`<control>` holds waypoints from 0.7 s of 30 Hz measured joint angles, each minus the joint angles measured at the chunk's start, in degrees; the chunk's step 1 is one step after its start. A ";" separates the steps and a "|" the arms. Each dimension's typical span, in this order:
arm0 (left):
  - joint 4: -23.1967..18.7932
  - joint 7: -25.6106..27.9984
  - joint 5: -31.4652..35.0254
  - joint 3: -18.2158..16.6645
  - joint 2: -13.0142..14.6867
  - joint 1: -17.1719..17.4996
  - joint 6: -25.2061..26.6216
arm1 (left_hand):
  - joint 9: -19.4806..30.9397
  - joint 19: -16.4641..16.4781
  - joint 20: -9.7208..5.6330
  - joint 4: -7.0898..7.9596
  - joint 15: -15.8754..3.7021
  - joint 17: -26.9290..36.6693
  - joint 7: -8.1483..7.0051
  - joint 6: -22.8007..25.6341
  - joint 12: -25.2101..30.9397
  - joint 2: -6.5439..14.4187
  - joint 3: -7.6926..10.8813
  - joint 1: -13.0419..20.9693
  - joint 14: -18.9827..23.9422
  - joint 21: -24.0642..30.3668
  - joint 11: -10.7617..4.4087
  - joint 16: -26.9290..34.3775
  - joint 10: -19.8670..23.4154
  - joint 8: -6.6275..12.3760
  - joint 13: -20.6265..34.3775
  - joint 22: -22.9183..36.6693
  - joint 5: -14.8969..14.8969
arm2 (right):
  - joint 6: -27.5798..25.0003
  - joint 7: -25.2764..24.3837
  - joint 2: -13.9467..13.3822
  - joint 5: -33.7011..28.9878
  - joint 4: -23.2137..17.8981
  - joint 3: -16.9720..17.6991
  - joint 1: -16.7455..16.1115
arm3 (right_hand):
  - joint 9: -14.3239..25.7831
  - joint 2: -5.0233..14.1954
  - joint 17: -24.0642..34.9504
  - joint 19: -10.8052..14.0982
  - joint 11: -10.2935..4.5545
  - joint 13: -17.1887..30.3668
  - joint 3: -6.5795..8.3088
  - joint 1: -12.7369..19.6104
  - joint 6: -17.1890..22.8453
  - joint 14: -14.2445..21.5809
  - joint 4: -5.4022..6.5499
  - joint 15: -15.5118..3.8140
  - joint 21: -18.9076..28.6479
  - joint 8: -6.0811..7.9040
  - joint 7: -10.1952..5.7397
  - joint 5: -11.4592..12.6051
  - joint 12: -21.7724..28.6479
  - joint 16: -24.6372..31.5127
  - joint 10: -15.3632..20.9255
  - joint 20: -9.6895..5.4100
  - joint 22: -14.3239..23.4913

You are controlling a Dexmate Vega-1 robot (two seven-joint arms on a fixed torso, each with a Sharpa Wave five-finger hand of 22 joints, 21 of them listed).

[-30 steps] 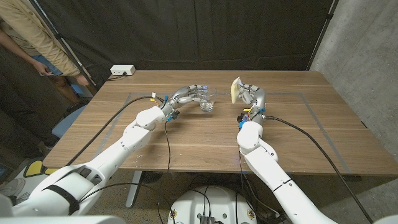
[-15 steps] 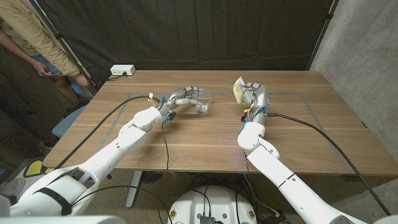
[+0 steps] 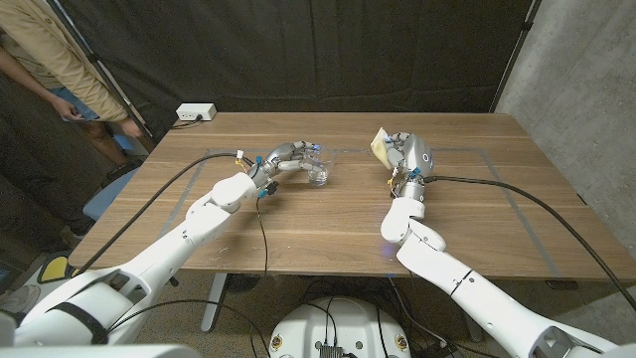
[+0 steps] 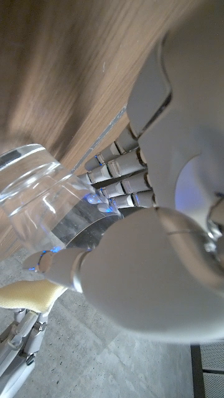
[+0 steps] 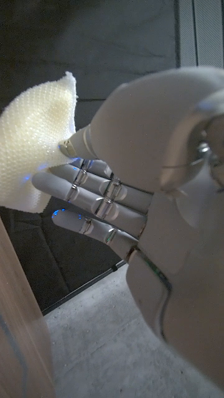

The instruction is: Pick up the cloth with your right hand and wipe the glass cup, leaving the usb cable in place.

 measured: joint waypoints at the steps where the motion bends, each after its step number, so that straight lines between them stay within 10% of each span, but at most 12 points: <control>1: -0.07 0.23 0.19 0.02 0.06 0.07 0.04 | -0.02 -0.01 -0.01 0.00 0.00 0.00 0.00 0.00 0.00 0.00 0.00 0.00 0.00 0.00 0.00 0.00 0.00 0.00 0.00 0.00 -0.02 | -1.49 1.08 -0.40 -0.67 -0.17 -0.54 0.35 | 0.38 0.00 0.00 0.00 0.00 0.00 0.00 0.00 0.00 0.00 0.00 0.00 0.00 -0.01 0.00 0.00 0.00 0.00 0.00 0.00 0.00; 20: -1.20 1.77 1.77 0.31 0.74 0.94 0.44 | -0.26 -0.62 0.00 -0.23 -0.02 0.29 -0.01 -0.01 -0.23 0.00 0.23 0.00 0.02 0.45 0.01 0.00 0.16 0.00 0.00 -0.29 -0.45 | -16.52 15.04 -5.07 -7.89 -1.78 -7.55 4.91 | 1.49 -0.01 0.27 -0.51 -0.10 -0.10 -0.24 -0.01 -0.20 -0.40 0.24 0.01 0.31 -0.35 -0.21 -0.10 -0.40 -0.66 -0.10 -0.12 -1.06; 21: -1.23 2.85 2.70 0.35 0.74 0.96 0.78 | -0.26 -0.62 0.00 -0.23 -0.05 0.29 -0.01 -0.01 -0.24 0.00 0.23 0.00 0.05 0.45 0.01 0.00 0.16 0.00 0.00 -0.29 -0.54 | -17.05 15.63 -7.70 -8.19 -2.09 -12.81 8.37 | 1.49 -0.01 0.21 -0.51 -0.10 -0.15 -0.23 -0.01 -0.20 -0.49 0.24 0.07 0.31 -0.34 -0.21 -0.10 -0.59 -0.66 -0.10 -0.12 -1.15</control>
